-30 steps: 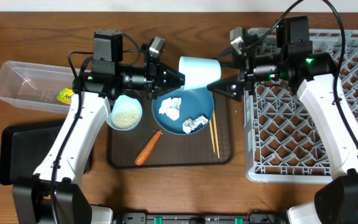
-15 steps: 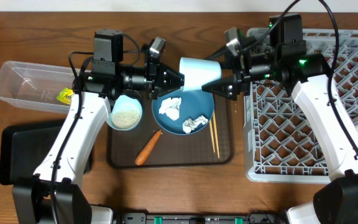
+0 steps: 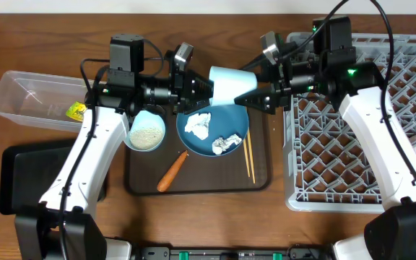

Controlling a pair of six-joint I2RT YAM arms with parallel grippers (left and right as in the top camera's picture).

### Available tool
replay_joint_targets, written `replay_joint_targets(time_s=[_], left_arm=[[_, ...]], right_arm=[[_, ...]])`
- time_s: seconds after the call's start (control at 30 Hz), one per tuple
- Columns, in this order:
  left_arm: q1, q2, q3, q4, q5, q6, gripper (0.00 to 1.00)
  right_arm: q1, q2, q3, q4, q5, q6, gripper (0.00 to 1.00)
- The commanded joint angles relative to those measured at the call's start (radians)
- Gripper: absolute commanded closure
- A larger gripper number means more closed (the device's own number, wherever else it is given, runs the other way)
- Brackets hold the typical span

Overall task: Sort waste into correct bins and load items into the dishwasher rack
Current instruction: 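Hand the light-blue cup from the left gripper to the right gripper, then place the light-blue cup into the dish rack with the right gripper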

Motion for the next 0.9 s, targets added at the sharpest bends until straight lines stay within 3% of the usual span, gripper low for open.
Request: replay_joint_targets(time_s=[0.0,0.1,0.27,0.47,0.63,0.87], left_arm=[[0.002,-0.008,0.010,-0.029,-0.087,0.100,0.55],[0.014,-0.027,0.010,-0.138,-0.280,0.192,0.52],[0.045,-0.094,0.010,-0.419,-0.753,0.372,0.48],[0.064,-0.212,0.010,-0.597,-1.099,0.432,0.48],[0.064,-0.305,0.010,-0.642,-1.236,0.439,0.48],[0.064,-0.342,0.010,-0.655,-1.242,0.439,0.47]], right_arm=[[0.016,-0.011,0.016,-0.006,0.119,0.146,0.61],[0.007,-0.014,0.016,-0.053,0.273,0.201,0.64],[-0.052,-0.051,0.023,-0.175,0.569,0.245,0.64],[-0.203,-0.111,0.076,-0.341,0.893,0.352,0.60],[-0.369,-0.116,0.164,-0.531,1.127,0.445,0.62],[-0.575,-0.106,0.174,-0.717,1.314,0.518,0.62]])
